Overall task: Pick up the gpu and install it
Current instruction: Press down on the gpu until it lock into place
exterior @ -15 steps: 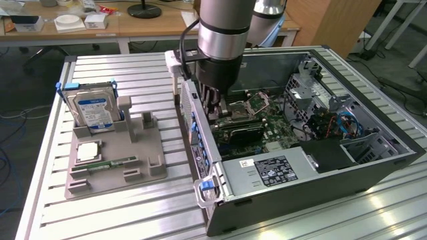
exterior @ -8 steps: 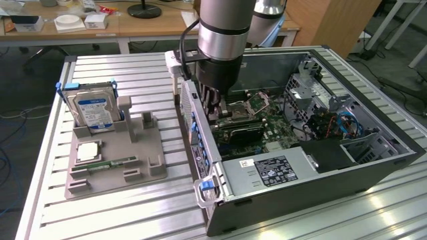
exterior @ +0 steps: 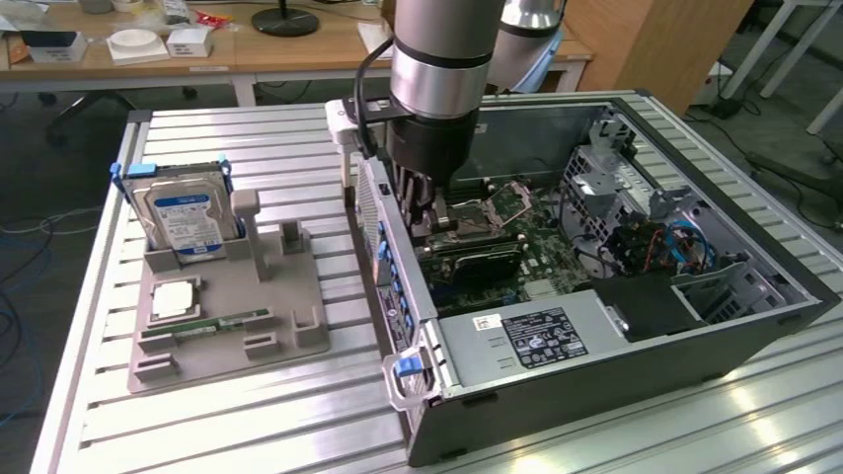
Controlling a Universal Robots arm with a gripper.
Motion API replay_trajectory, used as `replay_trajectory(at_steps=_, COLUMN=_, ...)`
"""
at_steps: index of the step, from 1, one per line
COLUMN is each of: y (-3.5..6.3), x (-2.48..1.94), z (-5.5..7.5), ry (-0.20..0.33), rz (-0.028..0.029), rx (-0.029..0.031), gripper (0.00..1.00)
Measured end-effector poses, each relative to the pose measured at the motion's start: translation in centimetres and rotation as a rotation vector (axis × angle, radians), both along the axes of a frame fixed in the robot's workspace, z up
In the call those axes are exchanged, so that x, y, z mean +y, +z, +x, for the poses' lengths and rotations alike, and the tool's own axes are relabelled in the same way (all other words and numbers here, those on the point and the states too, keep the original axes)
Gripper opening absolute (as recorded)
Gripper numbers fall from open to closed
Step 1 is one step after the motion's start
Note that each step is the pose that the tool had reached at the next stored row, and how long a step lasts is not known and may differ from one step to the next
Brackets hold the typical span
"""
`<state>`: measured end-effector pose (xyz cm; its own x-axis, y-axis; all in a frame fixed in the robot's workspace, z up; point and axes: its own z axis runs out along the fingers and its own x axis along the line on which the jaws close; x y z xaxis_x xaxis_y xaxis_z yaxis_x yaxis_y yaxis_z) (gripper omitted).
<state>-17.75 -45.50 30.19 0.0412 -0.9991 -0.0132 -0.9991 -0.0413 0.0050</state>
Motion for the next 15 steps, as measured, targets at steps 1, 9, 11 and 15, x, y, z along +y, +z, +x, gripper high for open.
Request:
replay_trajectory(at_steps=1, y=-0.02, x=0.00, z=0.00, ry=0.000, rz=-0.0001, rx=0.0000, gripper=0.10)
replay_trajectory(at_steps=9, y=-0.11, x=-0.14, z=-0.03, ry=0.000, rz=-0.0001, rx=0.0001, gripper=0.10)
replay_trajectory(at_steps=11, y=-0.11, x=-0.19, z=-0.05, ry=0.000, rz=-0.0001, rx=0.0001, gripper=0.10)
replay_trajectory(at_steps=15, y=-0.13, x=-0.21, z=-0.06, ry=0.000, rz=0.0000, rx=0.0000, gripper=0.10)
